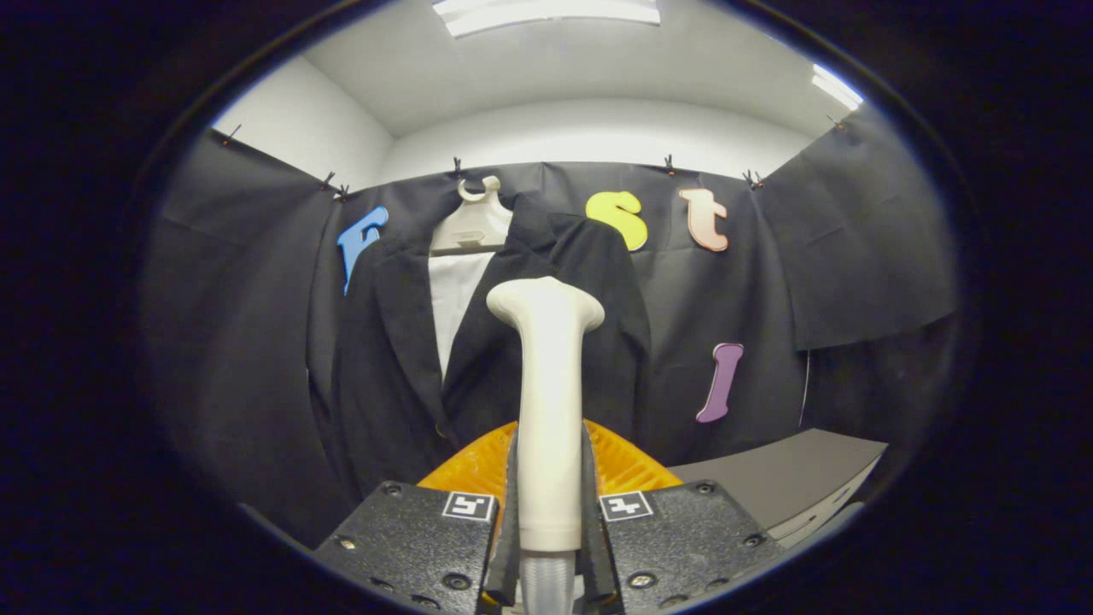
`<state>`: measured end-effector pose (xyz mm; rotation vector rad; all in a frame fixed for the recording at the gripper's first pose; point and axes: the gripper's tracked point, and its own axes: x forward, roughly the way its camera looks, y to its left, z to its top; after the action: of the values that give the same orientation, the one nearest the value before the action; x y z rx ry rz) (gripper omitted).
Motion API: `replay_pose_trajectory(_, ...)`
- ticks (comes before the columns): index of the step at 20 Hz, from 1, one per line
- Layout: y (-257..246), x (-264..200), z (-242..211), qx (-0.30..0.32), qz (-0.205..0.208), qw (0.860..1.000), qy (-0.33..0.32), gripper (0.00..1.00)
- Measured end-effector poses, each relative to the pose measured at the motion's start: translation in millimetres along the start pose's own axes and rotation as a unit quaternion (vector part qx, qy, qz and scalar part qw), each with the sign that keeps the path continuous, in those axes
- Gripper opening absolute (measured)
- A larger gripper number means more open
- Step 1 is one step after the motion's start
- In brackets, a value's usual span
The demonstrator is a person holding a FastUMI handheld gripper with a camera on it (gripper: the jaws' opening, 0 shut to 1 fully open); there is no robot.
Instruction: Iron the clothes twice with a garment steamer, once on the left side and once on the right side.
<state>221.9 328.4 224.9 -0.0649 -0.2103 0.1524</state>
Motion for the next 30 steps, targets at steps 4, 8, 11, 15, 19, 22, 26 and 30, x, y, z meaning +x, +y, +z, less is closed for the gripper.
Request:
replay_pose_trajectory(4,-1,-12,-22,-0.004,0.000,1.000,0.020,0.32)
replay_pose_trajectory(8,-1,-24,-44,-0.001,-0.003,0.999,0.046,0.32)
replay_pose_trajectory(11,-4,-29,-54,-0.004,-0.006,0.999,0.054,0.32)
replay_pose_trajectory(15,-6,-41,-75,-0.006,-0.006,0.997,0.076,0.32)
replay_pose_trajectory(19,-9,-55,-101,-0.013,-0.009,0.995,0.101,0.32)
replay_pose_trajectory(22,-9,-65,-119,-0.021,-0.007,0.993,0.118,0.32)
replay_pose_trajectory(26,-5,-80,-148,-0.024,0.001,0.988,0.153,0.32)
replay_pose_trajectory(30,-9,-88,-165,-0.034,-0.003,0.985,0.172,0.32)
